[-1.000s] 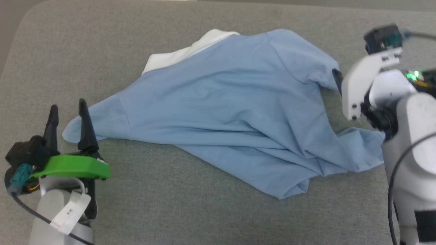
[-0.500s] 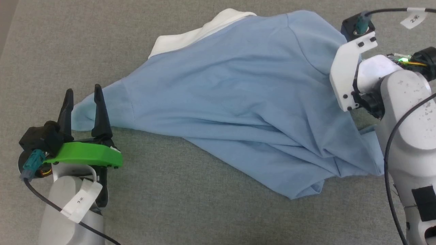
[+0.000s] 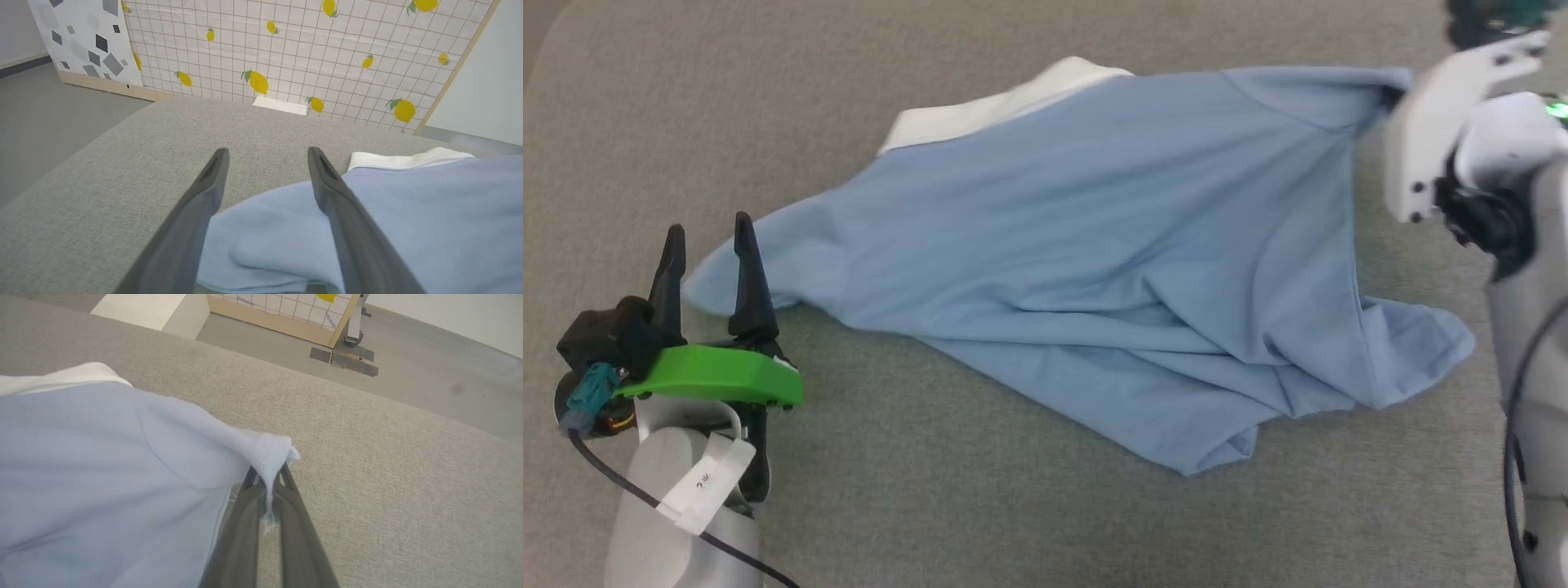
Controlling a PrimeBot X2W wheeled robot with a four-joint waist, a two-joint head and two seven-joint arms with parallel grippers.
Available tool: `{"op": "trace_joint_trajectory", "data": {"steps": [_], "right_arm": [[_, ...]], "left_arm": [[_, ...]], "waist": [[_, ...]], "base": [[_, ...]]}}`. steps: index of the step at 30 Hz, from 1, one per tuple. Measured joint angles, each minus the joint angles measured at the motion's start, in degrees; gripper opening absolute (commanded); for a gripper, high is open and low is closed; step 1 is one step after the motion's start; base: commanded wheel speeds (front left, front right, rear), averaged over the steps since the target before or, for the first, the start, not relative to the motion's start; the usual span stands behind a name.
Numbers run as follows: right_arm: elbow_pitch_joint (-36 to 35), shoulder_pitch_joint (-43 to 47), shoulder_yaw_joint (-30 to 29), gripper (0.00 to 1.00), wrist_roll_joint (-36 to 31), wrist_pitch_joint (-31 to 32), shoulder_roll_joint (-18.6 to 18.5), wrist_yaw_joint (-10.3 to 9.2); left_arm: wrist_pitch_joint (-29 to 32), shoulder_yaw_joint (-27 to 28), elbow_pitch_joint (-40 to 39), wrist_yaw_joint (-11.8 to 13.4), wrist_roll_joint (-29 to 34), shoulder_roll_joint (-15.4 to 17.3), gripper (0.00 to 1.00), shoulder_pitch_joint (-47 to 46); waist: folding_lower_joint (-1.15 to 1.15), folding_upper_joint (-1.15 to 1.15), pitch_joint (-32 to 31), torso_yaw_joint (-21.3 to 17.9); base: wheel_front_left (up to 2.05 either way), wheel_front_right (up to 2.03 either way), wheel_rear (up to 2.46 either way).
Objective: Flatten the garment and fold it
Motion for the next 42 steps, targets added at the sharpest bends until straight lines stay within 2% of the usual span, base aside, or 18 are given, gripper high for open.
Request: {"op": "trace_joint_trajectory", "data": {"steps": [7,11,17,18,19,20,23,28,34,38,42], "right_arm": [[-8.8,15.0,-5.8,0.0,1.7,0.9,-0.3,-0.01],[-12.1,25.6,-7.3,0.0,4.7,2.9,2.3,-0.01],[-14.9,33.9,-8.9,0.0,7.2,4.1,5.9,-0.01],[-15.3,34.4,-9.6,0.05,7.2,3.1,6.5,-0.01],[-15.5,34.8,-10.0,0.42,7.5,2.3,6.8,-0.01],[-15.8,35.2,-10.4,1.0,7.7,1.2,7.2,-0.01],[-17.7,35.8,-12.6,1.0,8.4,-3.4,8.0,-0.02],[-22.5,35.9,-17.1,1.0,8.5,-15.4,8.6,-0.03],[-23.5,35.9,-19.5,1.0,8.7,-26.3,9.0,-0.03],[-22.5,35.8,-19.1,1.0,9.0,-30.3,9.3,-0.03],[-21.3,35.4,-18.5,1.0,9.0,-31.4,9.4,-0.03]], "left_arm": [[0.0,0.0,0.3,0.0,-0.1,0.2,1.0,0.7],[0.1,-0.1,0.4,0.0,-0.5,0.3,1.0,1.4],[0.5,-0.2,0.6,0.0,-0.9,0.4,1.0,1.7],[0.8,-0.2,0.7,0.0,-1.1,0.4,1.0,1.9],[0.9,-0.2,0.8,0.0,-1.1,0.4,1.0,2.0],[1.0,-0.3,1.0,0.0,-1.1,0.4,1.0,2.2],[1.4,-0.3,1.2,0.1,-1.4,0.5,1.0,2.9],[1.7,-0.4,1.5,0.3,-1.6,0.6,1.0,3.7],[2.8,-0.4,1.6,0.7,-2.1,0.6,1.0,4.3],[4.2,-0.4,1.8,1.4,-2.1,0.9,1.0,4.1],[7.7,-1.1,2.8,1.6,-2.1,1.7,1.0,1.9]], "waist": [[0.0,0.0,-3.1,-2.3],[-0.01,0.0,-4.3,-3.4],[-0.01,0.0,-5.5,-4.3],[-0.01,0.0,-5.6,-4.4],[-0.01,0.0,-5.8,-4.5],[-0.01,0.0,-6.0,-4.5],[-0.01,0.0,-6.6,-4.7],[-0.01,0.0,-7.8,-4.6],[-0.01,0.0,-8.7,-4.6],[-0.01,0.0,-8.0,-4.6],[-0.01,0.0,-6.7,-4.4]], "base": [[0.0,0.0,0.0],[0.0,0.0,0.0],[0.0,0.0,0.0],[0.0,0.0,0.0],[0.0,0.0,0.0],[0.0,0.0,0.0],[0.0,0.0,0.0],[0.0,0.0,0.0],[0.0,0.0,0.0],[0.0,0.0,0.0],[0.0,0.0,0.0]]}}
